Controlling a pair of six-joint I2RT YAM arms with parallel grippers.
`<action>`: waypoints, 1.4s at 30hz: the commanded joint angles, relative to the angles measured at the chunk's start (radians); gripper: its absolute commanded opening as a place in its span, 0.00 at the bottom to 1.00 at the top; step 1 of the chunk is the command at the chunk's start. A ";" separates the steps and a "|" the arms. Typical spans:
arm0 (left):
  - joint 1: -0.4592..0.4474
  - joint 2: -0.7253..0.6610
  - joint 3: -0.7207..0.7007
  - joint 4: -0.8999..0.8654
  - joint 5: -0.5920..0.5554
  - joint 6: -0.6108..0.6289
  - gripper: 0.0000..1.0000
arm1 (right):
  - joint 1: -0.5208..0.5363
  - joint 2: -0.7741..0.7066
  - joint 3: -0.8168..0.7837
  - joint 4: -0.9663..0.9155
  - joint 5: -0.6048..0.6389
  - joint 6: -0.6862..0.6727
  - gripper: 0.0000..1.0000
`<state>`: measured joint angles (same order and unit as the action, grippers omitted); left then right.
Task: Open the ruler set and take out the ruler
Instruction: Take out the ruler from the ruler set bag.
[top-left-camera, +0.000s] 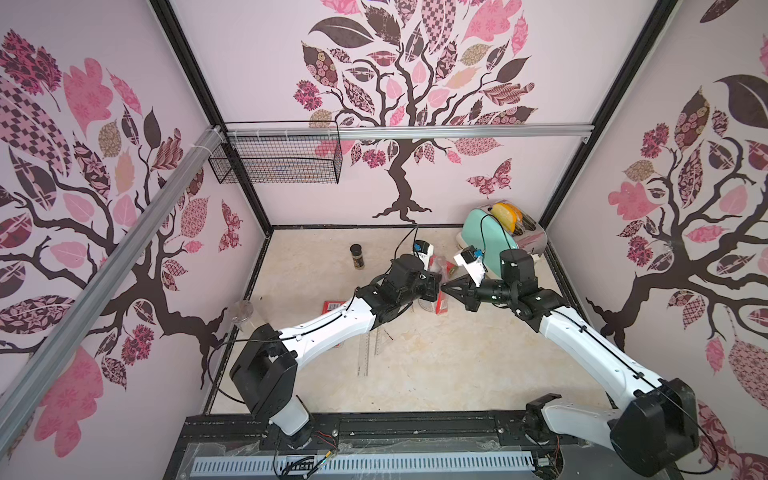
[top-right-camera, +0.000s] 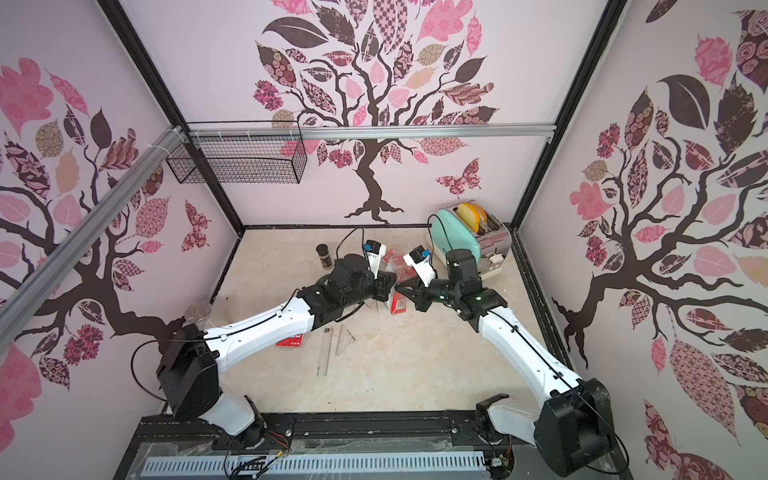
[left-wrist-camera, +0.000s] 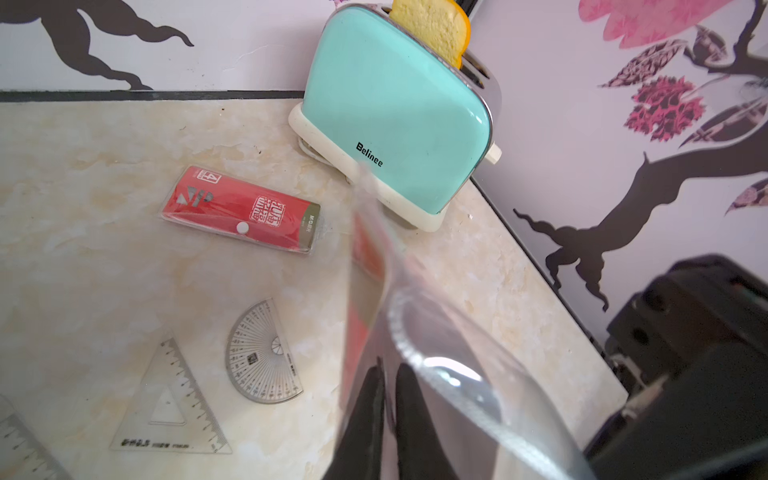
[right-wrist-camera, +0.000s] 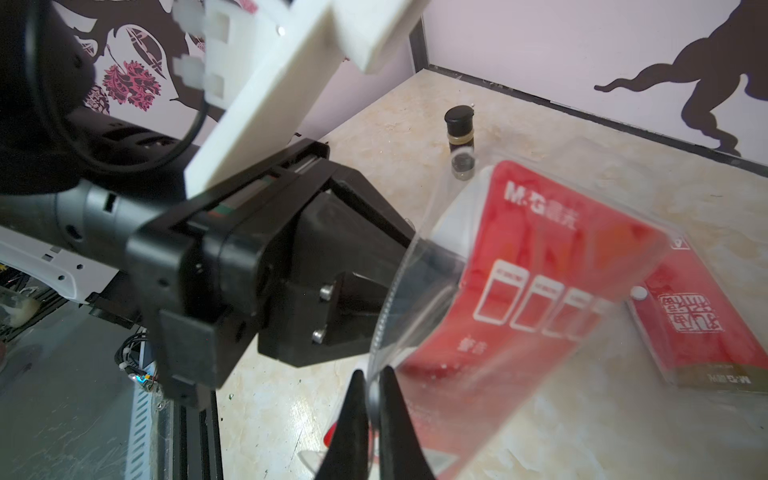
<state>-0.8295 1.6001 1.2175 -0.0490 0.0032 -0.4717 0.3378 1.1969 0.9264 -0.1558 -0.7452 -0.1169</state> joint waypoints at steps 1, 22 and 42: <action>0.005 0.009 0.016 0.002 -0.013 0.008 0.01 | -0.005 -0.024 0.032 -0.004 -0.013 -0.018 0.00; 0.006 -0.115 0.001 -0.029 0.051 -0.006 0.00 | -0.005 0.102 0.047 0.019 0.291 0.063 0.00; 0.077 -0.400 -0.327 -0.059 0.161 -0.170 0.00 | -0.006 0.091 0.116 -0.054 0.443 0.088 0.00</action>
<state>-0.7704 1.2255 0.9516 -0.1123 0.1093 -0.5789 0.3370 1.3170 0.9939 -0.1940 -0.3161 -0.0326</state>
